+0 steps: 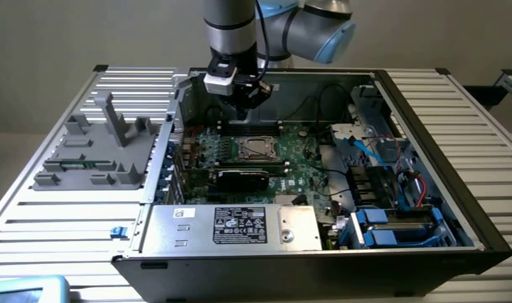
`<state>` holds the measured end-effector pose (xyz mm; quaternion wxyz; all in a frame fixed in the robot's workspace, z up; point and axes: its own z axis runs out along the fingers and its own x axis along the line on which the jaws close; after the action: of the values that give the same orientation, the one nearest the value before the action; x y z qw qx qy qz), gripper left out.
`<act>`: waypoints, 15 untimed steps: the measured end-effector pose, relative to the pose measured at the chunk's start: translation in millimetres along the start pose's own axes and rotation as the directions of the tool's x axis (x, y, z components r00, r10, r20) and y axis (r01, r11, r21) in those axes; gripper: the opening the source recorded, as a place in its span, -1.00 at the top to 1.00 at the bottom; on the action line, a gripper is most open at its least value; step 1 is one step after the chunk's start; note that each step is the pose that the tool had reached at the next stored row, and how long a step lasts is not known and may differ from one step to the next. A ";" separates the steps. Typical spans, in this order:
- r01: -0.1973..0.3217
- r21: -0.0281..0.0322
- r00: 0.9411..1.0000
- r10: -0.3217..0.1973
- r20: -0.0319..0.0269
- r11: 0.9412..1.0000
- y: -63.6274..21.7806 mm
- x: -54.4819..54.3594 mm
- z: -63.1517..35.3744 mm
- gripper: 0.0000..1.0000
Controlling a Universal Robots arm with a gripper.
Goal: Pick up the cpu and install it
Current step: 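Install the first cpu locking lever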
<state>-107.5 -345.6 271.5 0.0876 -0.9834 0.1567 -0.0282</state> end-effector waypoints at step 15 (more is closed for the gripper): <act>0.019 -0.033 0.999 -0.017 0.049 0.999 -4.7 17.7 -17.7 0.77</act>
<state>-90.8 -349.6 290.2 0.0749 -0.9864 0.1461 -0.0022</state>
